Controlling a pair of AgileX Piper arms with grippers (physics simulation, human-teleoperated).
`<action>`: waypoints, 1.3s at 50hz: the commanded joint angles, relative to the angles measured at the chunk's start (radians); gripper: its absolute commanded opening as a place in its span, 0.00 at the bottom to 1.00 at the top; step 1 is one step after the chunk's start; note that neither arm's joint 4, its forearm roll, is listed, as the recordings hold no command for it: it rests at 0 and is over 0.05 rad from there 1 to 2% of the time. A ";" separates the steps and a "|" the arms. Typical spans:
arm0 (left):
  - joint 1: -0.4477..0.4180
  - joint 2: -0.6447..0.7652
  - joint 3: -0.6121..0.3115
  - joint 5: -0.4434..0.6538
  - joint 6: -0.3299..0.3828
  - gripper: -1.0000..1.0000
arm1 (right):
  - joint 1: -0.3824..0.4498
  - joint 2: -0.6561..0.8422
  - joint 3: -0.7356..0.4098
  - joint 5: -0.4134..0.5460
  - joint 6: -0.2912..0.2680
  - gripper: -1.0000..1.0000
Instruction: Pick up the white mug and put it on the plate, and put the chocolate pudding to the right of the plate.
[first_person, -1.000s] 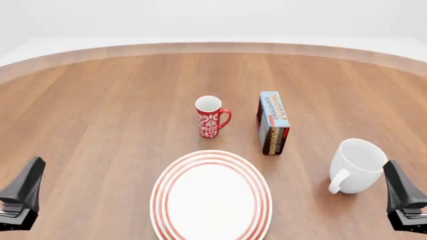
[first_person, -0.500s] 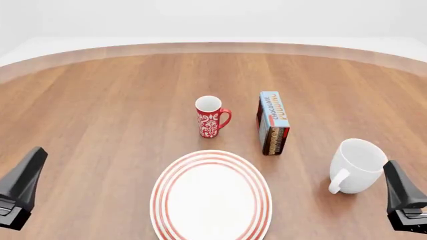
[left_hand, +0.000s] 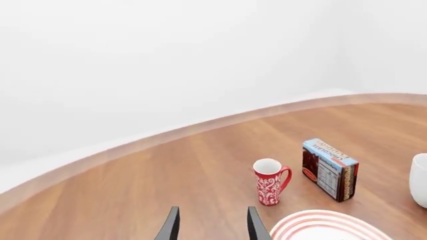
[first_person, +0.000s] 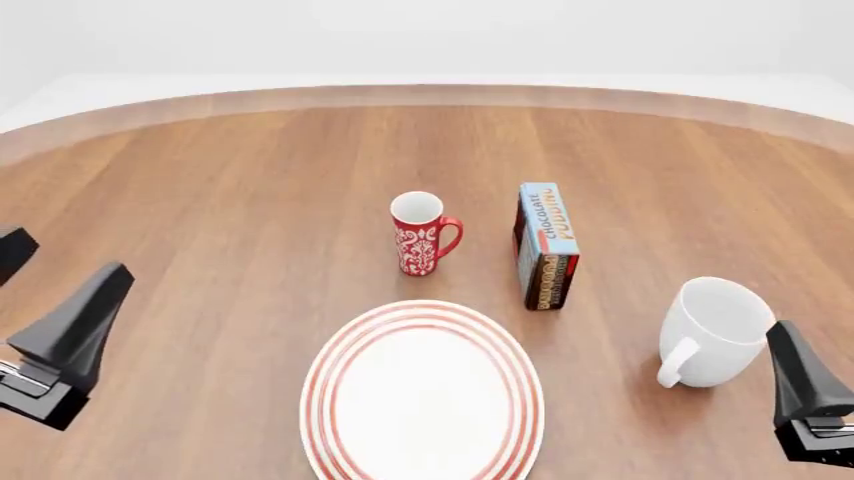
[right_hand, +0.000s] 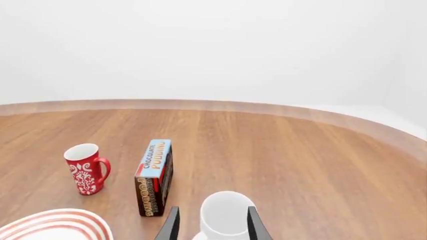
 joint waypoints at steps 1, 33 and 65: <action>-0.062 0.045 -0.020 -0.023 0.015 1.00 | 0.000 0.000 0.000 0.000 0.000 1.00; -0.246 0.232 -0.050 -0.162 0.057 1.00 | 0.000 0.000 0.001 -0.005 -0.006 1.00; -0.382 0.431 -0.087 -0.300 0.068 1.00 | 0.000 0.000 0.000 -0.004 -0.004 1.00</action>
